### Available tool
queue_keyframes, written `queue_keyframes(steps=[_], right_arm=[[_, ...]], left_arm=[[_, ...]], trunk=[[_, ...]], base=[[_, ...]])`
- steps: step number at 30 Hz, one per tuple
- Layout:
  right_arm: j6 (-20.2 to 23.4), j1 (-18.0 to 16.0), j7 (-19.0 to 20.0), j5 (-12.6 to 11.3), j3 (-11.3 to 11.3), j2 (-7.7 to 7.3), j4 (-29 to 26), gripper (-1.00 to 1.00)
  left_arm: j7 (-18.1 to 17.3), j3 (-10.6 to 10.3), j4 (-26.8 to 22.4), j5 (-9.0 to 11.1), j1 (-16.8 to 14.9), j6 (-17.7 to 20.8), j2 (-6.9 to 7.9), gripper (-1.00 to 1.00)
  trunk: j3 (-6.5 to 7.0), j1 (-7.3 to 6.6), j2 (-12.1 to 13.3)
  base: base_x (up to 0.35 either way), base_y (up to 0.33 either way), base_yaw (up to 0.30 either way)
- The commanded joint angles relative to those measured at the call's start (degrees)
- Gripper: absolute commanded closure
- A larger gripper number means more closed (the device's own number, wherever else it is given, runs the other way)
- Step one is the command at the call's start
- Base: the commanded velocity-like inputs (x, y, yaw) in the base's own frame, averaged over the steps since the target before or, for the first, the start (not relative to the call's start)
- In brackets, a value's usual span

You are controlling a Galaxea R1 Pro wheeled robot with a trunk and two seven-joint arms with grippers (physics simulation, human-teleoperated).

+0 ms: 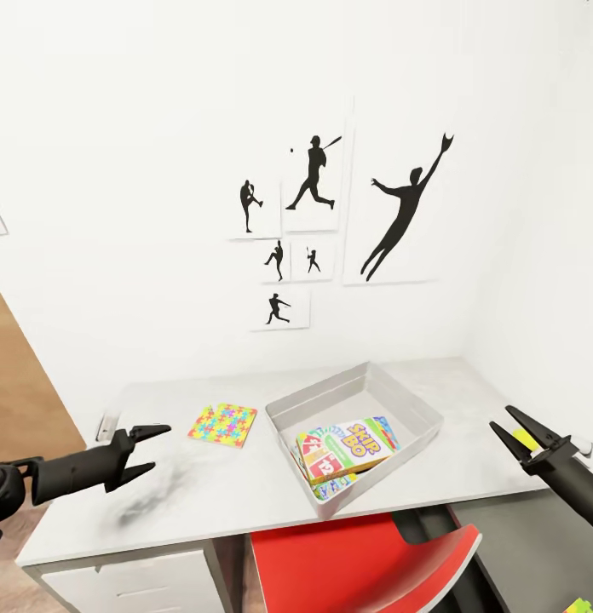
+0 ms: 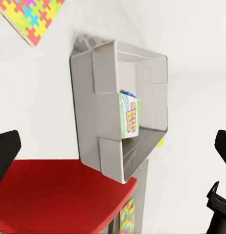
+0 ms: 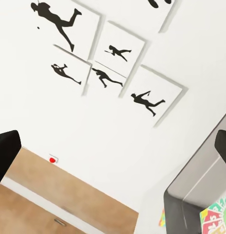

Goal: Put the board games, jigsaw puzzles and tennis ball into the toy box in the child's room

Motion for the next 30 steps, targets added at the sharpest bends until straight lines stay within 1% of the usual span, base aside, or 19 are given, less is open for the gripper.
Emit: queue_keyframes(steps=[1,2,3,6,7,8,9,10,15,16,18,22,27,30], right_arm=[[0.24,-0.06,0.17,0.04,-0.06,0.01,-0.20,-1.00],[0.24,-0.06,0.17,0.04,-0.06,0.02,-0.49,-1.00],[0.29,-0.06,0.20,0.07,-0.06,0.02,-1.52,-1.00],[0.53,-0.03,0.03,0.16,-0.03,0.04,-4.15,-1.00],[0.71,0.01,-0.28,0.38,-0.02,0.04,-6.35,-1.00],[0.85,0.04,-0.53,0.71,0.01,0.05,-7.47,-1.00],[1.04,0.13,-0.87,1.30,0.05,0.07,-8.58,-1.00],[1.60,0.40,-1.77,3.05,0.07,0.09,-10.55,-1.00],[4.14,1.01,-3.18,8.12,0.06,0.13,-13.11,-1.00],[5.03,1.13,-3.36,9.45,0.05,0.13,-13.50,-1.00],[5.68,1.26,-3.41,10.55,0.00,0.17,-13.83,-1.00],[5.95,1.38,-2.72,11.28,-0.20,0.39,-14.06,-1.00],[6.01,1.41,-2.04,11.52,-0.44,0.55,-14.14,-1.00],[6.03,1.42,-1.80,11.59,-0.72,0.63,-14.16,-1.00]], left_arm=[[0.66,-0.56,-0.18,0.02,-0.06,0.15,0.48,-1.00],[0.71,-1.19,-0.31,-0.65,-0.07,0.15,1.09,-1.00],[0.78,-2.38,-0.55,-2.16,-0.07,0.15,2.56,-1.00],[0.78,-3.97,-0.78,-4.04,-0.08,0.15,4.88,-1.00],[0.77,-5.05,-0.91,-4.87,-0.08,0.15,6.03,-1.00],[0.76,-5.61,-0.97,-5.19,-0.08,0.15,6.46,-1.00],[0.75,-6.11,-1.01,-5.45,-0.08,0.15,6.82,-1.00],[0.72,-6.88,-1.09,-5.82,-0.08,0.15,7.34,-1.00],[0.52,-8.01,-1.27,-6.27,-0.08,0.15,7.96,-1.00],[0.44,-8.20,-1.29,-6.38,-0.08,0.15,8.06,-1.00],[0.35,-8.32,-1.28,-6.47,-0.08,0.15,8.14,-1.00],[0.22,-8.46,-1.28,-6.49,-0.08,0.15,8.13,-1.00],[0.15,-8.45,-1.28,-6.53,-0.08,0.15,8.06,-1.00],[0.08,-8.45,-1.28,-6.52,-0.08,0.15,8.07,-1.00]], trunk=[[-0.13,0.04,-0.13],[-0.13,0.04,-0.13],[-0.13,0.04,-0.13],[-0.13,0.04,-0.13],[-0.13,0.04,-0.13],[-0.13,0.04,-0.13],[-0.13,0.04,-0.13],[-0.13,0.04,-0.13],[-0.13,0.04,-0.13],[-0.13,0.04,-0.13],[-0.13,0.04,-0.13],[-0.13,0.04,-0.13],[-0.13,0.04,-0.13],[-0.13,0.04,-0.13]], base=[[0.000,0.000,0.000],[0.000,0.000,0.000],[0.000,0.000,0.000],[0.000,0.000,0.000],[0.000,0.000,0.000],[0.000,0.000,0.000],[0.000,0.000,0.000],[0.000,0.000,0.000],[0.000,0.000,0.000],[0.000,0.000,0.000],[0.000,0.000,0.000],[0.000,0.000,0.000],[0.000,0.015,0.000],[0.000,0.138,0.034]])
